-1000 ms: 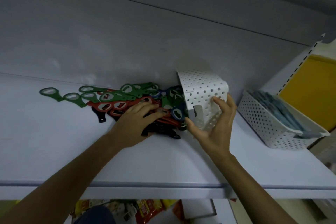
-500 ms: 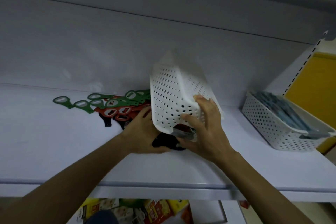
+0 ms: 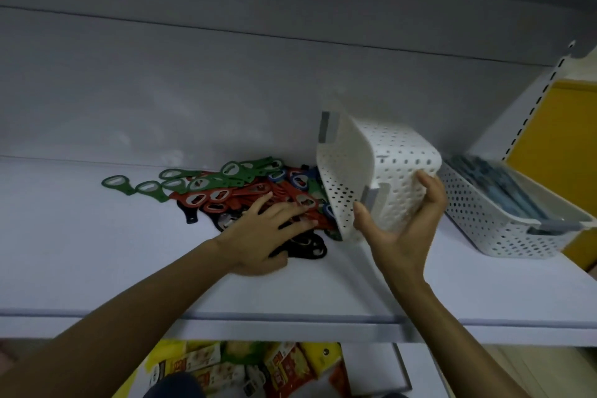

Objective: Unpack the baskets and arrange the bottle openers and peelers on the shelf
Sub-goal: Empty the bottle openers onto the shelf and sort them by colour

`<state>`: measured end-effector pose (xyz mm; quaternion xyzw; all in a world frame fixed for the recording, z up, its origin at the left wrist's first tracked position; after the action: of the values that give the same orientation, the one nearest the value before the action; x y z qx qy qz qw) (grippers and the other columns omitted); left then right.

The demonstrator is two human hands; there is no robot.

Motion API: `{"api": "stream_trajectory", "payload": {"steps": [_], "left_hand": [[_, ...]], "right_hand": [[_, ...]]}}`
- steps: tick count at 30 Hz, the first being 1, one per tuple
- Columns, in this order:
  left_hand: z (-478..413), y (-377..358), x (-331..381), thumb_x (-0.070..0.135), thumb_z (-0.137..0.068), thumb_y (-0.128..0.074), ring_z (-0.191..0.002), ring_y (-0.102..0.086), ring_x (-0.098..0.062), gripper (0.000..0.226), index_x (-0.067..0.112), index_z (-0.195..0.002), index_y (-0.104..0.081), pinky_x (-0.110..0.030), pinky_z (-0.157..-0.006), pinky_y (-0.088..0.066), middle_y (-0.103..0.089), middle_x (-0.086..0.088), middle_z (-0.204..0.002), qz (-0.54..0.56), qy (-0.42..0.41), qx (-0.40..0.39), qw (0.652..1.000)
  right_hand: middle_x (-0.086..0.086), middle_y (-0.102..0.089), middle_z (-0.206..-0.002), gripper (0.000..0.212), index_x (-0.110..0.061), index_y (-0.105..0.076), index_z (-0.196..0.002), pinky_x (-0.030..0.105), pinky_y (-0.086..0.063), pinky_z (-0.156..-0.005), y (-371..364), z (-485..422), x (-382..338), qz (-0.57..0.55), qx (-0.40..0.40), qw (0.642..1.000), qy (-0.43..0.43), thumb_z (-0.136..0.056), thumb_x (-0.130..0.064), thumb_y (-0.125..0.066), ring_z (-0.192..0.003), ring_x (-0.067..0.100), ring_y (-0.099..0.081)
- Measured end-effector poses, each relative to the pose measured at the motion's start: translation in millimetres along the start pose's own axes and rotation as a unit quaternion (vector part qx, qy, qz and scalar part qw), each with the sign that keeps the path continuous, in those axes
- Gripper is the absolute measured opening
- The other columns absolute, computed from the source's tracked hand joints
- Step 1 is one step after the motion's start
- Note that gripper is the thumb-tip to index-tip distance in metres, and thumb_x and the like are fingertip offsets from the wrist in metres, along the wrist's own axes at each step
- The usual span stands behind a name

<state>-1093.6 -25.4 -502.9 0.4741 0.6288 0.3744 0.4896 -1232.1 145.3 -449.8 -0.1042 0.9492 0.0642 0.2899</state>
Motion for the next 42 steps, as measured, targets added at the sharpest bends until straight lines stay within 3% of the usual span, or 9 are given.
{"api": "stream_trajectory", "payload": {"steps": [4, 11, 17, 22, 26, 30, 32, 36, 42], "left_hand": [[-2, -3, 9, 0.028, -0.085, -0.056, -0.128, -0.046, -0.031, 0.053, 0.017, -0.137, -0.049, -0.047, -0.108, -0.027, -0.047, -0.013, -0.141, 0.060, 0.000, 0.017, 0.998], [-18, 5, 16, 0.055, -0.093, -0.022, -0.141, -0.026, -0.021, 0.067, 0.018, -0.148, -0.030, -0.035, -0.116, -0.010, -0.030, -0.004, -0.154, 0.105, 0.062, 0.059, 0.991], [-73, 20, 76, 0.042, -0.092, -0.054, -0.125, -0.045, -0.012, 0.056, 0.019, -0.141, -0.040, -0.016, -0.096, -0.030, -0.049, -0.001, -0.139, 0.374, 0.125, 0.151, 0.907], [-111, 19, 122, 0.032, -0.092, -0.057, -0.123, -0.044, 0.002, 0.056, 0.032, -0.141, -0.030, -0.013, -0.100, -0.036, -0.046, 0.015, -0.137, 0.564, 0.124, 0.147, 0.803], [-133, 8, 126, 0.025, -0.093, -0.057, -0.124, -0.048, -0.014, 0.057, 0.021, -0.144, -0.032, -0.025, -0.100, -0.039, -0.049, 0.002, -0.140, 0.535, 0.164, 0.127, 0.819], [-141, 6, 122, 0.007, -0.091, -0.054, -0.126, -0.047, -0.019, 0.055, 0.017, -0.142, -0.035, -0.025, -0.099, -0.040, -0.047, 0.004, -0.137, 0.562, 0.185, 0.107, 0.799], [-134, 8, 115, 0.006, -0.092, -0.053, -0.129, -0.044, -0.019, 0.058, 0.015, -0.145, -0.032, -0.016, -0.096, -0.035, -0.044, 0.006, -0.135, 0.538, 0.190, 0.100, 0.815], [-92, 20, 83, 0.005, -0.095, -0.045, -0.129, -0.044, -0.022, 0.050, 0.013, -0.143, -0.037, -0.029, -0.106, -0.034, -0.046, -0.007, -0.143, 0.402, 0.181, 0.118, 0.890], [14, 33, 19, 0.007, -0.095, -0.048, -0.122, -0.045, -0.024, 0.034, 0.009, -0.128, -0.057, -0.025, -0.100, -0.031, -0.055, -0.007, -0.131, 0.240, 0.238, 0.132, 0.932]], "right_hand": [[0.007, -0.038, -0.134, 0.082, -0.015, -0.031, -0.133, 0.043, -0.037, -0.108, 12, 7, 17, -0.055, 0.063, 0.988, -0.133, -0.069, -0.029, -0.080, -0.128, 0.019, -0.041], [0.001, -0.031, -0.148, 0.090, -0.014, -0.021, -0.148, 0.031, -0.034, -0.112, 25, 20, 44, -0.147, 0.244, 0.894, -0.345, -0.079, -0.032, -0.076, -0.135, 0.014, -0.035], [0.007, -0.043, -0.142, 0.083, -0.019, -0.023, -0.147, 0.036, -0.048, -0.100, 44, 22, 60, -0.223, 0.351, 0.796, -0.440, -0.082, -0.029, -0.073, -0.121, 0.021, -0.052], [0.007, -0.033, -0.151, 0.076, -0.022, -0.014, -0.151, 0.042, -0.038, -0.110, 54, 28, 69, -0.156, 0.277, 0.838, -0.443, -0.092, -0.041, -0.057, -0.133, 0.023, -0.041], [0.008, -0.005, -0.161, 0.067, -0.018, -0.010, -0.153, 0.046, -0.015, -0.119, 49, 33, 78, -0.055, 0.145, 0.864, -0.479, -0.099, -0.044, -0.040, -0.147, 0.025, -0.010], [0.007, -0.015, -0.159, 0.057, -0.012, -0.018, -0.151, 0.040, -0.014, -0.120, 50, 33, 74, -0.043, 0.093, 0.887, -0.451, -0.102, -0.029, -0.039, -0.146, 0.021, -0.016], [0.010, -0.027, -0.154, 0.051, -0.009, -0.029, -0.147, 0.035, -0.022, -0.117, 54, 36, 70, -0.040, 0.111, 0.887, -0.447, -0.100, -0.021, -0.045, -0.141, 0.022, -0.027], [0.002, -0.058, -0.110, 0.018, -0.010, -0.057, -0.111, 0.011, -0.040, -0.088, 45, 50, 39, -0.039, 0.136, 0.921, -0.362, -0.095, -0.006, -0.049, -0.104, 0.013, -0.054], [-0.009, -0.062, -0.083, 0.014, -0.012, -0.062, -0.090, 0.013, -0.045, -0.069, -19, 74, -12, -0.049, -0.099, 0.973, -0.204, -0.091, 0.000, -0.055, -0.078, -0.001, -0.058]]}}
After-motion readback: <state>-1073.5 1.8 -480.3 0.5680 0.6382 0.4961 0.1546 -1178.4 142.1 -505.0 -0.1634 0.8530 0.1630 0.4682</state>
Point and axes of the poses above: each hand's wrist, its own z-axis away from the middle knuckle, its own y-axis out of the back of the hand, x = y × z, the point moved 4 cm from there along -z, towards the middle knuckle
